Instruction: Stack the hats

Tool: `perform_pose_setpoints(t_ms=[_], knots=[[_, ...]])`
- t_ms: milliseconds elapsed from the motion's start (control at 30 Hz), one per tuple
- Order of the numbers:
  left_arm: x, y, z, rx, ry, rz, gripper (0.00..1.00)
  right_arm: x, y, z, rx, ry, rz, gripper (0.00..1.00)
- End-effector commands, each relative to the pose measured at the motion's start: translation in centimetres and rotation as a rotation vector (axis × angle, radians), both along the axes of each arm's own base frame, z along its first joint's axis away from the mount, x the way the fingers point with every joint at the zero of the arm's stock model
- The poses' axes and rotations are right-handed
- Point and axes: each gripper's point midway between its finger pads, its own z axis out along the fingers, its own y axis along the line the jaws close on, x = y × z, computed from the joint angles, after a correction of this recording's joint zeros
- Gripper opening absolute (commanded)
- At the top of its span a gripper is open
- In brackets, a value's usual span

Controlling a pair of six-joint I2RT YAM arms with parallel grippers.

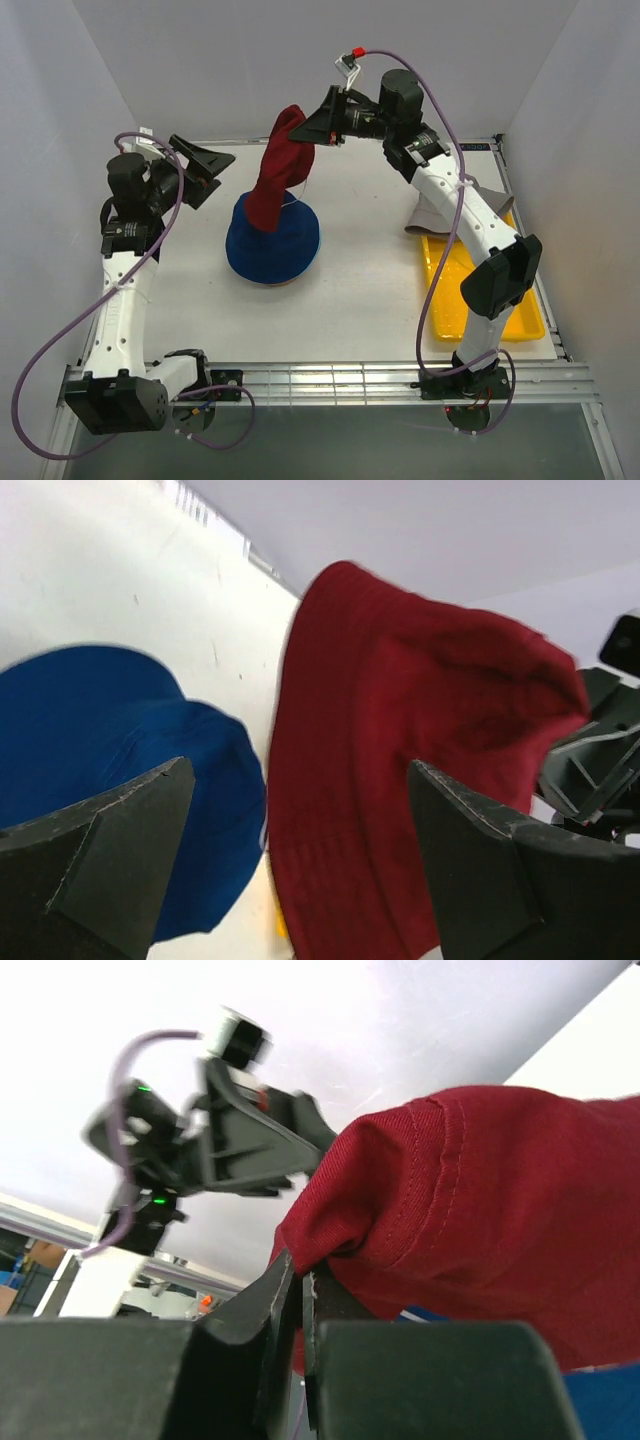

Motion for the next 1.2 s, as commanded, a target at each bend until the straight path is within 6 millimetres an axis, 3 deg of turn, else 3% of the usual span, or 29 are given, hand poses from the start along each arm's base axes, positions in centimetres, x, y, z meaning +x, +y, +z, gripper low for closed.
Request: perform_pose_setpoints(t_ms=[0,267,500,867,1167], knots=[[-1.9,-1.9,-1.0,-0.187,0.07,-0.156,0.98,-2.1,-0.9,7.3,0.147,-0.18,0.059,0.08],[-2.9,-2.7,-1.3,-0.361,0.113,-0.189,0.95,-2.6,-0.9,8.7,0.193,-0.183,0.11,0.08],[-3.4,-3.2,-1.6,-0.516,0.153,-0.204,0.91,-2.7,-0.9,8.6,0.209,-0.178,0.12,0.08],[-4.0,-3.5,1.5,-0.588,0.088,-0.255,0.87,-2.8,-0.4,7.3,0.201,-0.159,0.124,0.08],[-4.8,-3.8,1.9,-0.609,0.1,-0.292,0.84,-2.3,0.0,6.7,0.194,-0.147,0.117,0.08]])
